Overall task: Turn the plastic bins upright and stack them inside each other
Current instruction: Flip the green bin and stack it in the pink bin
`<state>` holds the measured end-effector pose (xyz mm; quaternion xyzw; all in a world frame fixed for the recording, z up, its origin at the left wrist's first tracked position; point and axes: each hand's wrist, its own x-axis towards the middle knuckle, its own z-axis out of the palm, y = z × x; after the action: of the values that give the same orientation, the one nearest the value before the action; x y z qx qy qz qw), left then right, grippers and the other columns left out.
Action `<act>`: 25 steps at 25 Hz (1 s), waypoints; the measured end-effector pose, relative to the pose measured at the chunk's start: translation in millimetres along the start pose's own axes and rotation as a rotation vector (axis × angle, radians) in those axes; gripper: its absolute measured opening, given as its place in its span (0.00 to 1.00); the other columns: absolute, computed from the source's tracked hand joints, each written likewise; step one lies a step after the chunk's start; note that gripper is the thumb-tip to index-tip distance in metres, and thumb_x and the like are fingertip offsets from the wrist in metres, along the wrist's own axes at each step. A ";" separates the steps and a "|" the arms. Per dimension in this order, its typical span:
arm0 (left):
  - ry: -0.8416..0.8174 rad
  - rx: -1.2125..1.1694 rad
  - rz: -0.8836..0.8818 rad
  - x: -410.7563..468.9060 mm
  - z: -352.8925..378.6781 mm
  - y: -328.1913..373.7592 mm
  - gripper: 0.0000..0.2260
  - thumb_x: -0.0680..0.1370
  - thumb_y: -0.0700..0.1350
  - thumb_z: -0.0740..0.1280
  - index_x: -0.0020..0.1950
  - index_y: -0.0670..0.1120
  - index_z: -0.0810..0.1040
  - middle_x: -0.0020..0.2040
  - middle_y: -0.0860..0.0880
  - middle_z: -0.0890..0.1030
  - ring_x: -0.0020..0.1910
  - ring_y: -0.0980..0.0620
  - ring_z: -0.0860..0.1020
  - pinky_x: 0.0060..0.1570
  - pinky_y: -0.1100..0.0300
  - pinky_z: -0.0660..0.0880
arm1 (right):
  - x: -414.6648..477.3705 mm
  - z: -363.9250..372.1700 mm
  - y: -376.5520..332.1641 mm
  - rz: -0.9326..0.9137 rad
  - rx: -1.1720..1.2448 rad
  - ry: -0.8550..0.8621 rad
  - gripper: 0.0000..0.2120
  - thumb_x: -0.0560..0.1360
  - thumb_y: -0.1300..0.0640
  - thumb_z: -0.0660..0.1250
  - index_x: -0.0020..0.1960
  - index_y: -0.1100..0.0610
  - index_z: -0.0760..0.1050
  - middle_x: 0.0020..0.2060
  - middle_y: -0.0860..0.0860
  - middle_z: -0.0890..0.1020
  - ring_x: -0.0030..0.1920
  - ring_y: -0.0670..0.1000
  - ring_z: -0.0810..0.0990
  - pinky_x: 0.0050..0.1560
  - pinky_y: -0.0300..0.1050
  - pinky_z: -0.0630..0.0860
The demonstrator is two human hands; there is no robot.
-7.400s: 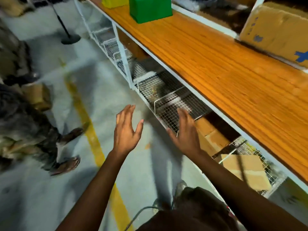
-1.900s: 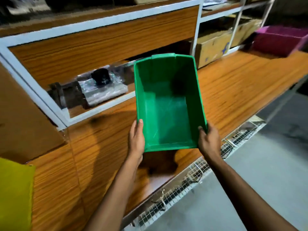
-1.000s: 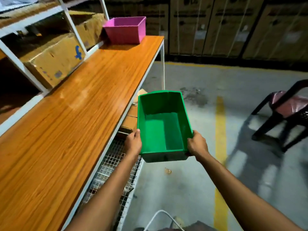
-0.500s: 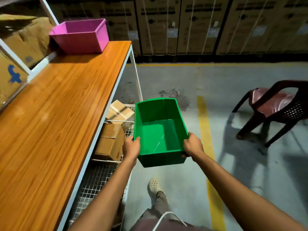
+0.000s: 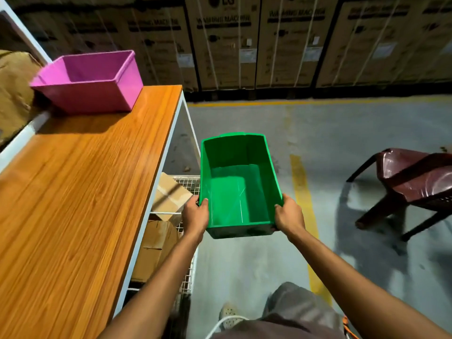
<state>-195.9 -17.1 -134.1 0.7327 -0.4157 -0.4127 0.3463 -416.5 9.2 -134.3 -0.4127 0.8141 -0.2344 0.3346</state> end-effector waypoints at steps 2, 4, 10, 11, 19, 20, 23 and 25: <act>0.030 0.011 0.031 27.2 9.9 18.5 0.08 0.81 0.44 0.61 0.53 0.44 0.79 0.48 0.45 0.83 0.40 0.49 0.78 0.34 0.60 0.69 | 30.4 -2.9 -16.2 -0.033 0.015 0.025 0.17 0.77 0.63 0.57 0.63 0.55 0.74 0.56 0.59 0.83 0.53 0.63 0.81 0.51 0.56 0.80; 0.077 0.009 0.074 59.0 24.4 42.5 0.08 0.81 0.44 0.62 0.52 0.44 0.79 0.48 0.45 0.83 0.40 0.50 0.78 0.35 0.60 0.71 | 69.5 -7.0 -36.7 -0.075 0.053 0.020 0.16 0.78 0.63 0.58 0.64 0.55 0.74 0.55 0.58 0.83 0.51 0.63 0.81 0.49 0.56 0.81; 0.308 -0.100 0.176 147.3 68.5 134.1 0.05 0.80 0.43 0.64 0.49 0.44 0.78 0.44 0.45 0.82 0.42 0.44 0.80 0.41 0.49 0.78 | 202.5 -40.8 -118.6 -0.304 0.167 0.029 0.15 0.77 0.61 0.59 0.62 0.54 0.74 0.53 0.60 0.84 0.50 0.65 0.82 0.48 0.56 0.79; 0.348 -0.110 0.202 156.8 74.3 149.2 0.05 0.79 0.43 0.64 0.49 0.44 0.79 0.44 0.46 0.82 0.42 0.44 0.80 0.42 0.49 0.78 | 221.0 -48.6 -131.6 -0.350 0.175 0.056 0.14 0.78 0.62 0.60 0.63 0.56 0.75 0.53 0.61 0.84 0.52 0.66 0.81 0.48 0.54 0.77; 0.594 -0.281 0.430 212.9 74.9 261.0 0.04 0.74 0.43 0.63 0.44 0.45 0.76 0.36 0.53 0.77 0.30 0.65 0.72 0.31 0.69 0.68 | 321.2 -82.0 -245.2 -0.617 0.342 -0.021 0.16 0.80 0.64 0.60 0.65 0.57 0.75 0.54 0.59 0.84 0.53 0.64 0.81 0.50 0.53 0.76; 0.615 -0.297 0.452 218.7 71.4 271.7 0.05 0.74 0.43 0.63 0.45 0.44 0.76 0.36 0.53 0.77 0.30 0.65 0.73 0.31 0.69 0.68 | 327.8 -83.9 -258.4 -0.640 0.359 -0.028 0.15 0.80 0.64 0.60 0.65 0.58 0.75 0.54 0.60 0.84 0.53 0.64 0.81 0.51 0.54 0.76; 0.696 -0.295 0.494 238.5 59.2 298.4 0.07 0.73 0.43 0.64 0.47 0.43 0.79 0.39 0.50 0.80 0.33 0.65 0.74 0.35 0.68 0.70 | 346.8 -84.9 -296.5 -0.719 0.410 -0.046 0.16 0.79 0.65 0.60 0.66 0.58 0.75 0.54 0.60 0.84 0.54 0.65 0.80 0.52 0.56 0.77; 0.765 -0.306 0.513 250.0 50.8 312.2 0.07 0.73 0.43 0.64 0.48 0.45 0.79 0.42 0.48 0.81 0.36 0.62 0.76 0.39 0.65 0.73 | 357.0 -83.9 -320.1 -0.775 0.437 -0.064 0.17 0.79 0.65 0.60 0.67 0.58 0.75 0.55 0.59 0.84 0.54 0.64 0.81 0.52 0.54 0.76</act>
<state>-263.8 -378.7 31.0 0.6465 -0.3602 -0.0716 0.6686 -469.0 -453.8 6.7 -0.6142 0.5198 -0.4960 0.3264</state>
